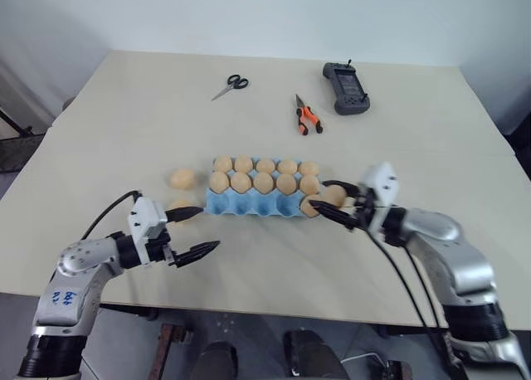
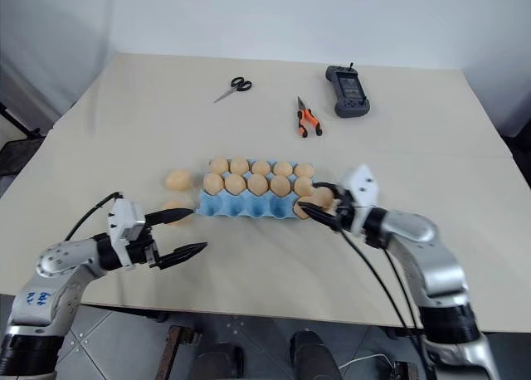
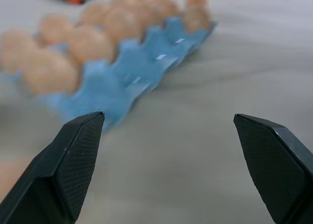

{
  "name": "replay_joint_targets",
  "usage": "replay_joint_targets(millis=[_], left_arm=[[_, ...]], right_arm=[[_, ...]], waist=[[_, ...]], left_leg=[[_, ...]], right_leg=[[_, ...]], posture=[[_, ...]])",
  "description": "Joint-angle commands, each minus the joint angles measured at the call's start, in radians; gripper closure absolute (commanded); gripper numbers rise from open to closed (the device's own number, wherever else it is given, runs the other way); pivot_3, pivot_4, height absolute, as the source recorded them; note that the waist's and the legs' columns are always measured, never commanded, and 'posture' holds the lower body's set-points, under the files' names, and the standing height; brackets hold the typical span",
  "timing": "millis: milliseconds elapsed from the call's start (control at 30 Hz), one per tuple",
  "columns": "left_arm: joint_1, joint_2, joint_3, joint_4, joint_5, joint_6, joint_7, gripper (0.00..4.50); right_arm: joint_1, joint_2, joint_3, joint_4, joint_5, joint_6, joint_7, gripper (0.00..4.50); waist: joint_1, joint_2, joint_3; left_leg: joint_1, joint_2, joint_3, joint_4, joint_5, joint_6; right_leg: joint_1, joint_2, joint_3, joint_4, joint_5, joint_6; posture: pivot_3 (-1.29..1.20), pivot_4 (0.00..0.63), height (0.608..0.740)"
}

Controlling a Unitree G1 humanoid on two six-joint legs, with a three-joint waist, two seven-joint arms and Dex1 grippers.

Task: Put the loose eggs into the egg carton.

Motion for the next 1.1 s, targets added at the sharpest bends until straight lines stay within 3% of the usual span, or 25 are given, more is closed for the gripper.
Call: replay_joint_targets(millis=[33, 167, 367, 533, 667, 833, 1100], left_arm=[[0.005, 0.007, 0.030, -0.020, -0.006, -0.009, 0.018, 0.00], [0.020, 0.002, 0.038, -0.055, -0.017, -0.002, 0.037, 0.00], [0.043, 0.001, 0.052, -0.093, -0.036, 0.018, 0.058, 0.00], [0.035, 0.003, 0.052, -0.108, -0.043, 0.031, 0.068, 0.00], [0.024, 0.001, 0.051, -0.113, -0.047, 0.041, 0.077, 0.00], [0.002, -0.001, 0.028, -0.094, -0.029, 0.029, 0.069, 0.00], [-0.107, -0.029, -0.103, -0.068, -0.021, 0.036, 0.005, 0.00]], right_arm=[[-0.064, 0.052, 0.062, 0.008, -0.026, 0.041, -0.045, 2.07], [-0.106, 0.114, 0.098, 0.050, -0.047, 0.050, -0.073, 2.07], [-0.095, 0.098, 0.085, -0.023, 0.011, 0.068, -0.013, 0.10], [-0.043, 0.031, 0.008, -0.048, 0.014, 0.060, -0.018, 0.05], [0.093, -0.051, -0.121, -0.102, 0.030, -0.014, 0.001, 0.05], [0.325, -0.082, -0.325, -0.113, -0.001, -0.240, 0.005, 0.05], [0.619, -0.064, -0.564, -0.081, 0.008, -0.397, -0.021, 0.05]], waist=[[0.008, 0.000, 0.000], [0.011, 0.000, 0.000], [0.010, 0.000, 0.000], [0.009, 0.000, 0.000], [0.018, 0.000, 0.000], [0.016, 0.000, 0.000], [0.016, 0.000, 0.000]], left_leg=[[-0.004, -0.001, 0.000, 0.001, 0.000, 0.000], [-0.016, 0.000, -0.001, 0.008, 0.002, -0.005], [-0.017, -0.003, 0.000, 0.008, 0.000, -0.002], [-0.017, -0.002, 0.000, 0.010, -0.001, 0.001], [-0.016, -0.003, -0.002, 0.012, -0.002, 0.004], [-0.014, -0.005, -0.001, 0.011, -0.002, 0.005], [-0.009, -0.006, 0.002, 0.011, -0.001, 0.007]], right_leg=[[-0.005, -0.001, 0.000, 0.001, 0.000, 0.000], [-0.013, -0.002, -0.004, 0.004, 0.000, 0.000], [-0.014, -0.008, -0.013, 0.003, 0.000, 0.000], [-0.013, -0.008, -0.014, 0.004, 0.000, 0.000], [-0.010, -0.010, -0.017, 0.002, 0.000, 0.000], [-0.008, -0.011, -0.017, 0.002, 0.000, 0.000], [-0.004, -0.011, -0.016, 0.003, 0.001, 0.001]], posture=[[0.00, 0.150, 0.740], [0.00, 0.150, 0.740], [0.00, 0.150, 0.740], [0.00, 0.150, 0.740], [0.00, 0.150, 0.740], [0.00, 0.150, 0.740], [0.00, 0.150, 0.740]])
